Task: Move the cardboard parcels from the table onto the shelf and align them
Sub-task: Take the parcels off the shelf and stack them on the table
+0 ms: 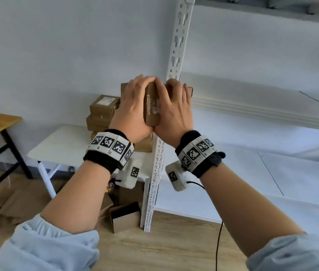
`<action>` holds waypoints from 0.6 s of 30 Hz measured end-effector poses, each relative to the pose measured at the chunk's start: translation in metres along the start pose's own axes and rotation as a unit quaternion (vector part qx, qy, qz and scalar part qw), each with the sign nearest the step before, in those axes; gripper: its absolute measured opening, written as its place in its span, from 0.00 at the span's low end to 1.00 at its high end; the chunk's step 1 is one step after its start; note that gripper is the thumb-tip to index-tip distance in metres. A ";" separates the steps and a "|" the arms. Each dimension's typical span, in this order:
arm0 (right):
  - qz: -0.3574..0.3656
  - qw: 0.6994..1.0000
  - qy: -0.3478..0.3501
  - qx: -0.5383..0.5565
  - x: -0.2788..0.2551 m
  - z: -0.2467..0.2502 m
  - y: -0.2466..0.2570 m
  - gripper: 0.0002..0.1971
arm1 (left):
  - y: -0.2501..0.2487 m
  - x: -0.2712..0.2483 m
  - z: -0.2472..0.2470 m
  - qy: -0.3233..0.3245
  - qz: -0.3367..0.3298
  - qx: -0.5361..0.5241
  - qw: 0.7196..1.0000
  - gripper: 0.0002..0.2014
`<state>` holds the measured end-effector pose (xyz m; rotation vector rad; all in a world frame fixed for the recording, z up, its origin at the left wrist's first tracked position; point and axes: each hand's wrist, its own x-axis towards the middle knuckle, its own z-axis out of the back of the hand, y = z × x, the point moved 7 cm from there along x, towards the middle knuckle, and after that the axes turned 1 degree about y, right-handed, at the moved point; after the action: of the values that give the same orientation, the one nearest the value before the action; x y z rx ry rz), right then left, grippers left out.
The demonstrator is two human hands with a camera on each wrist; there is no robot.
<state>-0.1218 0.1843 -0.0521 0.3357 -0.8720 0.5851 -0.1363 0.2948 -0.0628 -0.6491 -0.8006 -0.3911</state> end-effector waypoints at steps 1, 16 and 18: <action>0.004 1.000 0.005 0.002 0.005 -0.012 0.008 0.44 | 0.015 -0.001 0.005 -0.010 0.011 -0.001 1.000 0.49; 0.023 1.000 0.011 -0.009 0.110 -0.178 -0.028 0.52 | 0.192 0.080 -0.023 -0.027 0.106 0.055 0.992 0.51; 0.008 0.999 0.034 -0.013 0.126 -0.204 -0.045 0.55 | 0.214 0.096 -0.033 -0.016 0.127 0.072 0.989 0.51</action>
<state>0.0939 0.2939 -0.0775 0.2835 -0.8162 0.5973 0.0611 0.4234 -0.0887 -0.6134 -0.7571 -0.0897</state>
